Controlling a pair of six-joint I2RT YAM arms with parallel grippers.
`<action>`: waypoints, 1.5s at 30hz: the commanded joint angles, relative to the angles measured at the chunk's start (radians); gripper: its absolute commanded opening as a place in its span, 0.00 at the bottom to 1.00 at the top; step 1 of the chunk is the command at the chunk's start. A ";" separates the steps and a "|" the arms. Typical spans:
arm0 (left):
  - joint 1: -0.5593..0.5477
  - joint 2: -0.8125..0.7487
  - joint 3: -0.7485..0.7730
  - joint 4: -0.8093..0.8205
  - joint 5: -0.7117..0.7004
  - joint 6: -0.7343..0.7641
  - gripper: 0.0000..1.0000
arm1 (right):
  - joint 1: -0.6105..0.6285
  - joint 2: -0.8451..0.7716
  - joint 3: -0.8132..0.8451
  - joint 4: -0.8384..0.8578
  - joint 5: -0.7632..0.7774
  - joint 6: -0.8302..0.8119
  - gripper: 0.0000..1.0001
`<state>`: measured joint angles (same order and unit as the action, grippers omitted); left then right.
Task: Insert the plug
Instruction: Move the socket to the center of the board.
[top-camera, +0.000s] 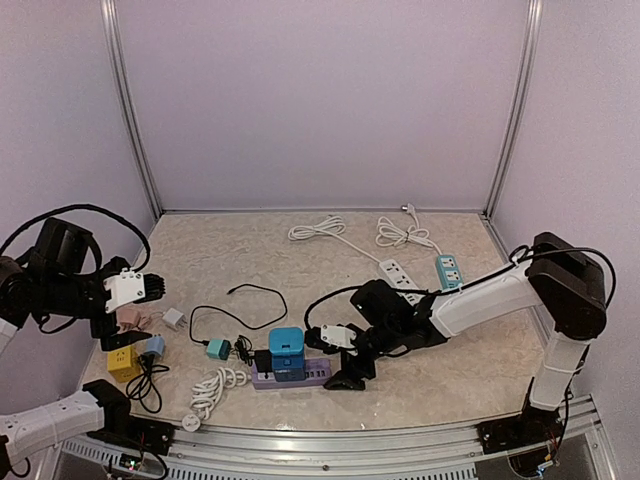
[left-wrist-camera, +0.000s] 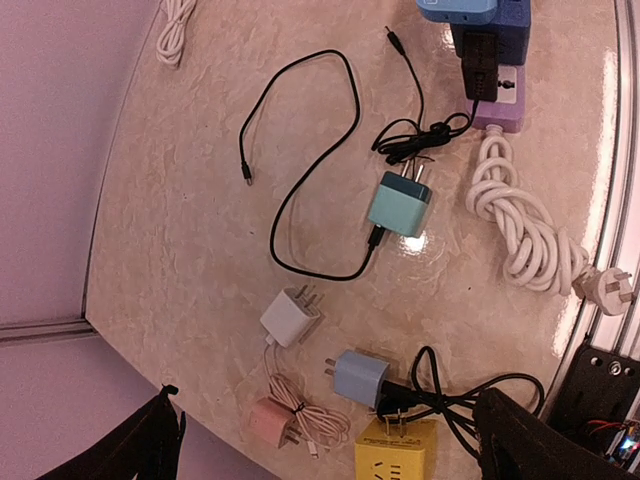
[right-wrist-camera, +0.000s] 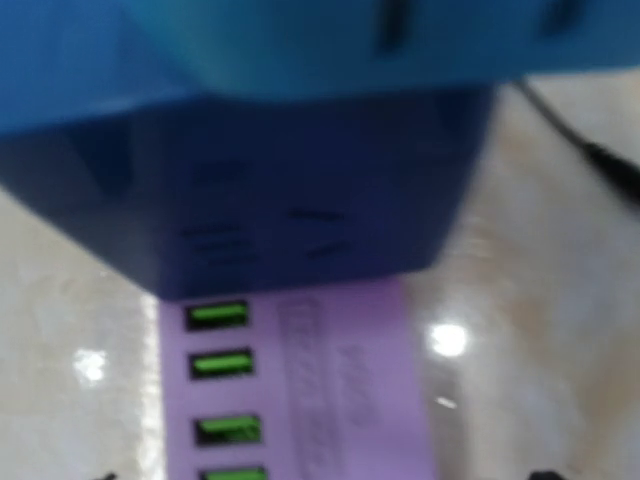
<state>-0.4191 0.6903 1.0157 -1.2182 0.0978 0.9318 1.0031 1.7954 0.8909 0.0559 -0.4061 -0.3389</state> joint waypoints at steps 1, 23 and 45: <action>0.012 -0.012 -0.010 0.015 0.014 0.008 0.99 | 0.008 0.058 0.025 0.057 -0.090 -0.027 0.85; 0.012 -0.009 -0.009 0.037 -0.009 0.017 0.99 | 0.026 0.084 -0.044 0.228 -0.010 0.186 0.15; -0.025 0.332 -0.042 0.182 -0.027 -0.252 0.91 | -0.001 -0.419 -0.435 -0.107 0.520 0.864 0.00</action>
<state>-0.4229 0.9779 0.9512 -1.1069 0.0204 0.7414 1.0252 1.4502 0.5171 0.1379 -0.0589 0.3206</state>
